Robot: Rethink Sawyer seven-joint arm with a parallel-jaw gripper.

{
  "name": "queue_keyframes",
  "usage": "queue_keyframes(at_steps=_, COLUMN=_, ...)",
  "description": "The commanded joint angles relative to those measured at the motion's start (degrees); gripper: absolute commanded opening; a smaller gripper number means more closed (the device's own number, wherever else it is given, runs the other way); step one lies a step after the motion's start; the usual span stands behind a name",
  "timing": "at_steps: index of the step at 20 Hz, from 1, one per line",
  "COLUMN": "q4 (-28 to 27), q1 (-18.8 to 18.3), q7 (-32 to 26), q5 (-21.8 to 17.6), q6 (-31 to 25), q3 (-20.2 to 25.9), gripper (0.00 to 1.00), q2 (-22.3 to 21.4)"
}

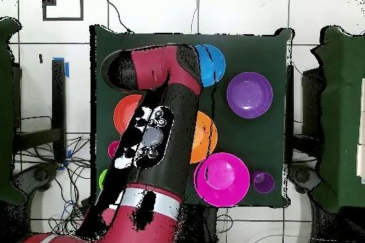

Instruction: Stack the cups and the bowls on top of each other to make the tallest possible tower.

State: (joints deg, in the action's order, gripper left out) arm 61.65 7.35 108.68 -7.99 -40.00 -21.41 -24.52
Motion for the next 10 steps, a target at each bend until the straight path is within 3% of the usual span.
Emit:
queue_keyframes(at_steps=1, q4=8.4, q1=-4.2, q7=-11.6, q5=-6.6, q6=10.5, q3=9.1, gripper=1.00, q2=-6.5)
queue_keyframes(at_steps=10, q4=8.7, q1=-5.7, q7=-8.7, q5=-6.8, q6=8.1, q3=11.3, gripper=1.00, q2=-6.5)
